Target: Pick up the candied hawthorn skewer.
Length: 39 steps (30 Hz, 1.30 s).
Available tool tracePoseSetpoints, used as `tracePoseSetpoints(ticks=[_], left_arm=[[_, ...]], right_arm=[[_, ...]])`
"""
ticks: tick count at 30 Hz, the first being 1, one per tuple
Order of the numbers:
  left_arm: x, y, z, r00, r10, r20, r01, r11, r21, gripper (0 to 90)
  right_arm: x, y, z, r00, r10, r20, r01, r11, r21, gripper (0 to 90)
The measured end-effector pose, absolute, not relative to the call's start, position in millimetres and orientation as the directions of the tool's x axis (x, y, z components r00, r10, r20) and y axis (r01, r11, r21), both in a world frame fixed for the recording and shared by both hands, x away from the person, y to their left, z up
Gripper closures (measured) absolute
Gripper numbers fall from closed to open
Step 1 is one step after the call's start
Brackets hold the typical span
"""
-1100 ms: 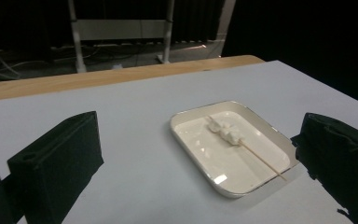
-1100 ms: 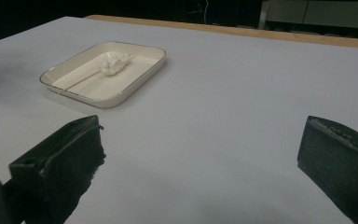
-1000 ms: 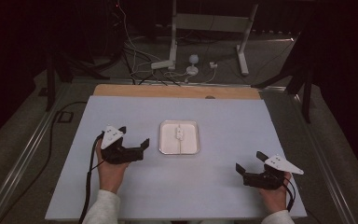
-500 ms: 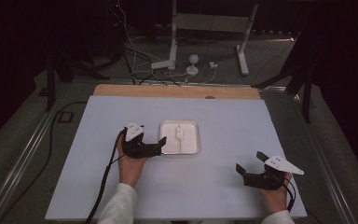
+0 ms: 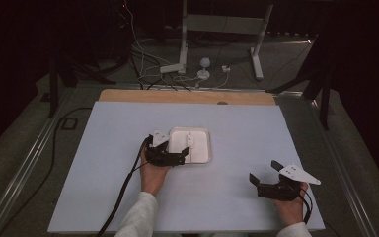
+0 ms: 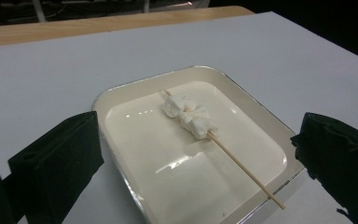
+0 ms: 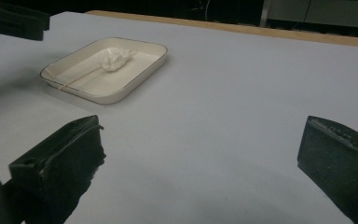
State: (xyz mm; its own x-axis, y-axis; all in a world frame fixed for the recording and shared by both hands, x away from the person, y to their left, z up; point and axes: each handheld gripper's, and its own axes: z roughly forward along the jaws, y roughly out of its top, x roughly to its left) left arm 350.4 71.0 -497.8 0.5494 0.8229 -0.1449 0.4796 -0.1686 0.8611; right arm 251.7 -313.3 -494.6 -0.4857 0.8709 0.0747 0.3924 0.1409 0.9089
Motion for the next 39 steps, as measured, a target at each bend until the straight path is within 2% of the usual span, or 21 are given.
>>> tracePoseSetpoints(ticks=[11,17,21,22,23,24,25,28,34,35,39], left_arm=[[356,51,-510,0.53,0.838,-0.133,0.525,-0.202,0.827,1.4],[357,35,-517,0.531,0.835,-0.144,0.584,-0.238,0.776,4.7],[357,27,-520,0.522,0.845,-0.114,0.61,-0.277,0.743,8.2],[357,27,-520,0.518,0.85,-0.098,0.615,-0.29,0.733,19.0],[357,27,-521,0.515,0.853,-0.089,0.619,-0.298,0.726,23.7],[358,28,-522,0.516,0.852,-0.089,0.632,-0.308,0.711,23.7],[357,29,-522,0.516,0.853,-0.078,0.626,-0.313,0.714,30.5],[356,32,-518,0.521,0.85,-0.081,0.638,-0.325,0.698,56.0],[359,40,-514,0.492,0.864,-0.103,0.685,-0.312,0.658,78.7],[359,41,-514,0.489,0.865,-0.109,0.691,-0.308,0.654,86.6],[362,45,-513,0.485,0.863,-0.143,0.708,-0.291,0.643,89.4]], right_arm=[[252,-313,-495,-0.487,0.87,0.074,0.394,0.144,0.908,0.0],[252,-313,-495,-0.488,0.87,0.074,0.393,0.143,0.908,0.0],[252,-314,-495,-0.485,0.871,0.078,0.396,0.139,0.908,0.0],[252,-314,-495,-0.485,0.871,0.079,0.394,0.137,0.909,0.0],[252,-314,-495,-0.485,0.871,0.079,0.393,0.136,0.909,0.0],[252,-314,-495,-0.485,0.871,0.079,0.393,0.136,0.909,0.0],[252,-315,-495,-0.484,0.871,0.08,0.393,0.135,0.91,0.0],[252,-315,-495,-0.483,0.871,0.084,0.395,0.131,0.909,0.0],[252,-314,-495,-0.484,0.871,0.084,0.394,0.132,0.909,0.0],[252,-314,-495,-0.485,0.871,0.085,0.395,0.131,0.909,0.0],[252,-314,-495,-0.487,0.869,0.085,0.396,0.132,0.909,0.0]])
